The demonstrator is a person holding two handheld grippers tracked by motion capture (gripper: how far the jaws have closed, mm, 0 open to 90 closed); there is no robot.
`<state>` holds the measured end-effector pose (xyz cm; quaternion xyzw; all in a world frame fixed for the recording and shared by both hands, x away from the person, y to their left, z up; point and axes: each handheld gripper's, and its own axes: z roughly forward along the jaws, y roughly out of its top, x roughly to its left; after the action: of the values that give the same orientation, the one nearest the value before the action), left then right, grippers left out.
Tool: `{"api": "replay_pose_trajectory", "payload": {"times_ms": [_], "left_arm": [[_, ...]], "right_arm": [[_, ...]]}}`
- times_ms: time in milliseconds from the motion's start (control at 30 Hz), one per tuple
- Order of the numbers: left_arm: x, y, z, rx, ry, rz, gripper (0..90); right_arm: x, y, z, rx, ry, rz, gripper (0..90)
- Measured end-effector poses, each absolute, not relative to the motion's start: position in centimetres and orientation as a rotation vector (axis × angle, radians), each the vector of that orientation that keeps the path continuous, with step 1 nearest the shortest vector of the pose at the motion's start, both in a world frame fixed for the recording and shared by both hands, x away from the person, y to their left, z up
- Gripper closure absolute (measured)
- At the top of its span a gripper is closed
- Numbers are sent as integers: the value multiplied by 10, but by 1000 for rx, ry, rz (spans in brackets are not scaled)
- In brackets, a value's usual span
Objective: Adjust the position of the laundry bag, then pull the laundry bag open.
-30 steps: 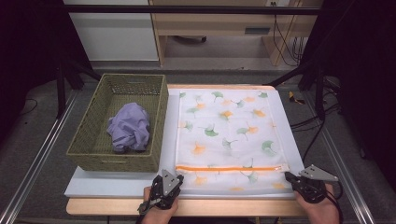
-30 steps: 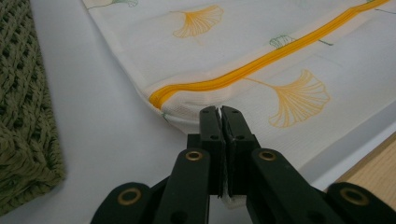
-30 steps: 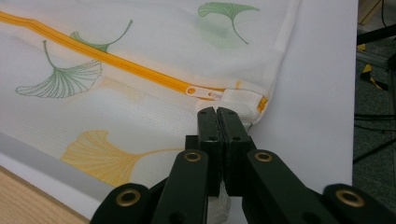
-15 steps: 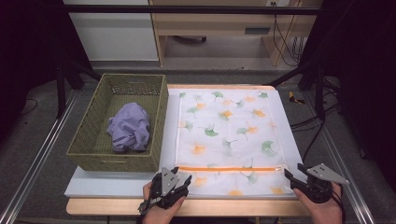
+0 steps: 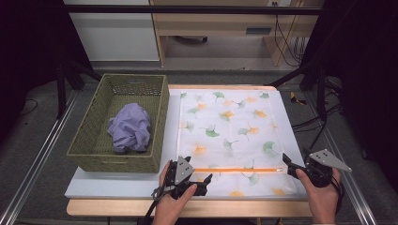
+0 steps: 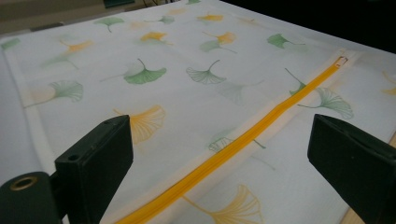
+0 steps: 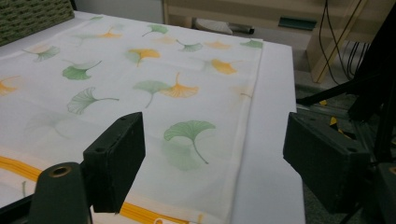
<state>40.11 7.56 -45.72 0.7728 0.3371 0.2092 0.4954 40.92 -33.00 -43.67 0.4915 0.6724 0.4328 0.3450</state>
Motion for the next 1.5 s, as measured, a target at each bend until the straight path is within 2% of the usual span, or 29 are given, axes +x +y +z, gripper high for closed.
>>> {"api": "replay_pose_trajectory", "payload": {"times_ms": [167,333,533,733,933,1233,1500], "left_arm": [[395,80,-463,1903,814,533,60],[394,87,-460,1879,833,546,65],[391,90,-462,1884,843,554,68],[389,91,-465,1903,849,566,82],[388,93,-463,1898,853,566,86],[388,92,-463,1911,857,554,93],[388,91,-465,1927,851,548,98]], "right_arm": [[410,-323,-440,1272,1770,1078,254],[409,-329,-440,1285,1758,1083,256],[410,-336,-445,1279,1801,1029,312],[413,-342,-454,1271,1897,1037,449],[412,-355,-463,1306,1961,1076,520],[410,-360,-470,1332,2013,1089,573],[411,-361,-474,1353,2043,1092,563]]}}
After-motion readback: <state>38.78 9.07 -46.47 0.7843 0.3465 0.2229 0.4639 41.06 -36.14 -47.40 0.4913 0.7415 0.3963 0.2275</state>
